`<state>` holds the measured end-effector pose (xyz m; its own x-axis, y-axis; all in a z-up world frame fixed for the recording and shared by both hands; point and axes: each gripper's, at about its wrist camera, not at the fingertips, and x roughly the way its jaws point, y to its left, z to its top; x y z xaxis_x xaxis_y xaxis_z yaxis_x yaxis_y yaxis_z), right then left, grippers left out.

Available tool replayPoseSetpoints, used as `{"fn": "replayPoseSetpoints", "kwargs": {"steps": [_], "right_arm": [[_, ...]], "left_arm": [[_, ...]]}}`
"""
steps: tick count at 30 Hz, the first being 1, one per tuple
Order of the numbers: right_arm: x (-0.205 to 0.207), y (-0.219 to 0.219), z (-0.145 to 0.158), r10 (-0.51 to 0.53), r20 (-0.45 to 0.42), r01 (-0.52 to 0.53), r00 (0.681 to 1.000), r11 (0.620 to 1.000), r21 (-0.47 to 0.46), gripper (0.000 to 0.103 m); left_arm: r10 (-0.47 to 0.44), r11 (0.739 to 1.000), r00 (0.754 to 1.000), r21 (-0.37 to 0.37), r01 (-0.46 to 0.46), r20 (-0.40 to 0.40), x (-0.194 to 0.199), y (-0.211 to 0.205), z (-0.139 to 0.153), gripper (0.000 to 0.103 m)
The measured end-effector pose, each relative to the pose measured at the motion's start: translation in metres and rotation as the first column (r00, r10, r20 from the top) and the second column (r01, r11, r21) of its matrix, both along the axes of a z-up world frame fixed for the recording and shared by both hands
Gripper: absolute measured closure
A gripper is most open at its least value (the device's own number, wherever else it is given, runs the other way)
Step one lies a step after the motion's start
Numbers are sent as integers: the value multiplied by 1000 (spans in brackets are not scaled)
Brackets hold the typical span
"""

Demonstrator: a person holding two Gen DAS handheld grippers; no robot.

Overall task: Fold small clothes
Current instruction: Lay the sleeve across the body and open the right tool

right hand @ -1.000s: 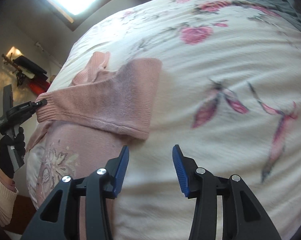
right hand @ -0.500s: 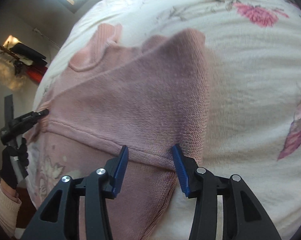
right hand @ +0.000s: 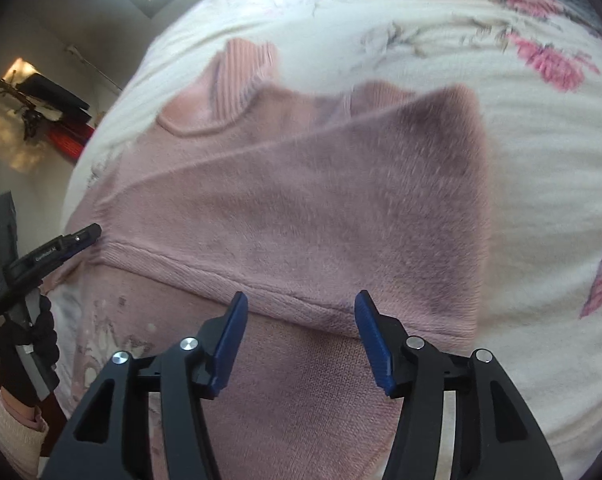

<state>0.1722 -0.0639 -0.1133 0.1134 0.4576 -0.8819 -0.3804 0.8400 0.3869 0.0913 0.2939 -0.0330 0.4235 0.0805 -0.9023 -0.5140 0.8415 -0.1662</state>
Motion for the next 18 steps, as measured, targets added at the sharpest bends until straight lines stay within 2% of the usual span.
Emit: {"fn": "replayPoseSetpoints", "kwargs": {"steps": [3, 6, 10, 11, 14, 18], "right_arm": [[-2, 5, -17, -4, 3, 4, 1000, 998, -59, 47], [-2, 9, -21, -20, 10, 21, 1000, 997, -73, 44], [-3, 19, -13, -45, 1, 45, 999, 992, -119, 40], [-4, 23, -7, -48, 10, 48, 999, 991, -124, 41], [-20, 42, 26, -19, 36, 20, 999, 999, -40, 41], [-47, 89, 51, 68, 68, -68, 995, 998, 5, 41]], "left_arm": [[0, 1000, 1000, 4, 0, -10, -1, 4, -20, 68], [-18, 1000, 1000, 7, 18, -6, 2, 5, -22, 66], [-13, 998, 1000, -65, 14, 15, -5, 15, -18, 66], [-9, 997, 1000, -72, 10, 14, -12, 20, -13, 63], [33, 996, 998, -81, -29, 49, -51, 40, 4, 52], [143, 985, 989, -99, -139, 29, -116, 86, 8, 52]]}}
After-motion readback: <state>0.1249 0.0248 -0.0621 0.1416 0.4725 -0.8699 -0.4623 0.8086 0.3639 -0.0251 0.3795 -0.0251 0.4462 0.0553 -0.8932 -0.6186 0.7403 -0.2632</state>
